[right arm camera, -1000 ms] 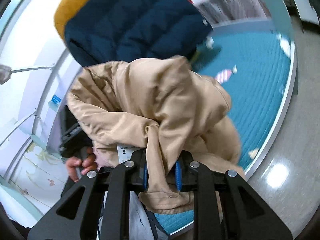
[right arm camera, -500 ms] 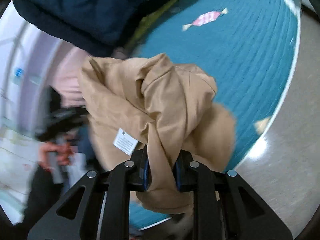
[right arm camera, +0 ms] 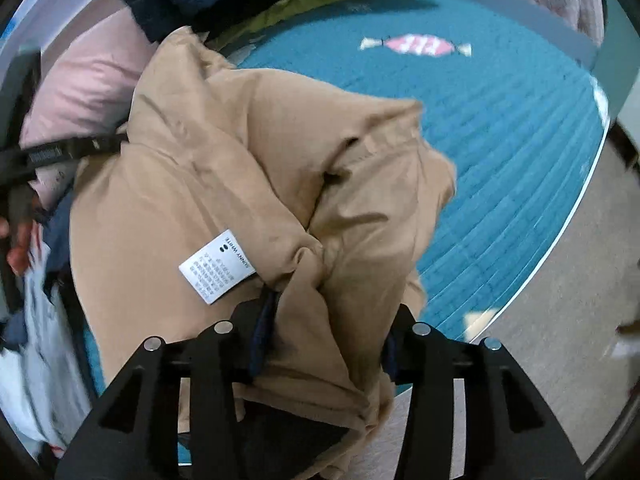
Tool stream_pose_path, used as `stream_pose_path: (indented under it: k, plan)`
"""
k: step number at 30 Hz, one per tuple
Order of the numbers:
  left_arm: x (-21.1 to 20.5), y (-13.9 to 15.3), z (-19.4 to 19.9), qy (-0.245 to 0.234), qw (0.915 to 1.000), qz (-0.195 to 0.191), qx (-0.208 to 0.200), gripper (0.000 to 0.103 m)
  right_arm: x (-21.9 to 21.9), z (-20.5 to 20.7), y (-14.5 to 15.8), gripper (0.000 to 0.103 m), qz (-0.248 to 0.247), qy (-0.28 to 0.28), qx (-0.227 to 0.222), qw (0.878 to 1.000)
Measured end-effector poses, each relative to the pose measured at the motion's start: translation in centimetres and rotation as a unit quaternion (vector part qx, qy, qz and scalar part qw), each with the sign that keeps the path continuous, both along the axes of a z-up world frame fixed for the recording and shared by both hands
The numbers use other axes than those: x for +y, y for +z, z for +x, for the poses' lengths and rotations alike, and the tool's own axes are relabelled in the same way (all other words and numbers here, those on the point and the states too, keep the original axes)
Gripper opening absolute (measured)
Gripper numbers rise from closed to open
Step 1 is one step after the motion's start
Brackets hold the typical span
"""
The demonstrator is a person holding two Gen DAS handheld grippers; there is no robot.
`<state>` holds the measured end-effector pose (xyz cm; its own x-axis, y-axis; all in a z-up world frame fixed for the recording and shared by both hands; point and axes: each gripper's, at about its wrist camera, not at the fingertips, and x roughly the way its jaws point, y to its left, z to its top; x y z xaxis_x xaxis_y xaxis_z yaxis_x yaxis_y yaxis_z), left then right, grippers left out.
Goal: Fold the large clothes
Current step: 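Lower the tan bundle onto the quilt beside the grey jacket and release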
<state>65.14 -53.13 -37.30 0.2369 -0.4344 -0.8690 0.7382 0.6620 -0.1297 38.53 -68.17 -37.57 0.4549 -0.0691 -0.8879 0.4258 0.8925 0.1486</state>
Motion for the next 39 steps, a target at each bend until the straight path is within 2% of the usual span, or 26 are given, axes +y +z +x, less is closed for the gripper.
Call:
stream_pose_path:
  k: [2, 4, 7, 8, 10, 12, 14, 17, 18, 19, 21, 23, 25, 27, 29, 30, 32, 35, 39]
  plan:
    - [0.5, 1.0, -0.3, 0.008, 0.9998, 0.001, -0.021, 0.057, 0.0, 0.0, 0.0, 0.05, -0.025, 0.009, 0.001, 1.0]
    - [0.6, 1.9, -0.6, 0.009, 0.9993, 0.001, -0.036, 0.062, 0.2, 0.2, -0.2, 0.051, -0.03, 0.013, 0.001, 0.999]
    - [0.8, 3.7, -2.3, 0.011, 0.9964, 0.011, -0.083, 0.069, 0.0, 0.2, -0.1, 0.053, -0.024, 0.013, -0.005, 1.0]
    - [0.9, 4.6, -3.3, 0.013, 0.993, 0.015, -0.116, 0.072, -0.3, 0.5, 0.1, 0.053, -0.026, 0.013, -0.005, 1.0]
    - [0.9, 5.5, -5.1, 0.002, 0.9905, 0.008, -0.137, 0.076, -0.9, 0.6, 0.2, 0.055, -0.032, 0.014, -0.008, 0.999]
    - [1.0, 6.0, -6.3, 0.001, 0.9909, 0.0, -0.135, 0.076, -1.3, 0.6, 0.5, 0.055, -0.038, 0.01, -0.011, 0.999]
    - [1.0, 6.0, -7.9, -0.019, 0.9935, -0.032, -0.107, 0.076, -1.7, 0.3, 1.2, 0.055, -0.037, 0.005, -0.016, 0.999]
    - [-0.6, 3.4, -8.7, -0.042, 0.9959, 0.007, -0.08, 0.076, -1.9, -1.0, 3.3, 0.055, -0.039, -0.005, -0.038, 0.999]
    - [-1.5, 1.3, -8.2, -0.04, 0.9969, 0.036, -0.057, 0.075, -1.9, -1.2, 3.8, 0.055, -0.043, -0.006, -0.041, 0.998]
    - [-1.7, 0.0, -7.7, -0.036, 0.9976, 0.043, -0.041, 0.075, -1.8, -1.6, 4.6, 0.055, -0.052, -0.009, -0.047, 0.998]
    - [-1.9, -1.7, -7.0, -0.027, 0.9983, 0.044, -0.028, 0.077, -0.8, -2.6, 6.6, 0.055, -0.079, -0.01, -0.064, 0.995]
    - [-1.5, -2.0, -6.2, -0.006, 0.9997, 0.021, -0.006, 0.077, 0.5, -3.1, 8.2, 0.055, -0.083, 0.009, -0.086, 0.993]
    - [-1.0, -1.3, -6.2, -0.001, 1.0, 0.004, -0.001, 0.078, 3.0, -2.8, 8.8, 0.055, -0.083, 0.062, -0.1, 0.99]
    - [0.0, -0.4, -6.5, -0.002, 0.9999, -0.015, -0.003, 0.078, 5.2, -1.4, 7.7, 0.055, -0.088, 0.102, -0.078, 0.988]
    - [1.5, 0.7, -6.5, 0.006, 0.9994, -0.033, 0.004, 0.079, 5.8, 0.5, 4.7, 0.055, -0.065, 0.113, -0.035, 0.991]
    - [2.3, 1.2, -6.5, 0.012, 0.9991, -0.041, 0.005, 0.081, 5.6, 1.6, 2.0, 0.055, -0.037, 0.108, 0.001, 0.993]
    - [4.7, 2.5, -6.7, 0.035, 0.9978, -0.056, 0.0, 0.081, 5.1, 1.9, 0.0, 0.055, -0.011, 0.092, 0.008, 0.996]
    - [8.8, 4.6, -7.5, 0.068, 0.9953, -0.067, -0.018, 0.086, 6.1, 0.8, 2.6, 0.055, -0.017, 0.072, -0.014, 0.997]
    - [13.6, 7.2, -9.9, 0.092, 0.9914, -0.074, -0.057, 0.089, 9.6, -0.2, 7.0, 0.055, -0.052, 0.088, -0.039, 0.994]
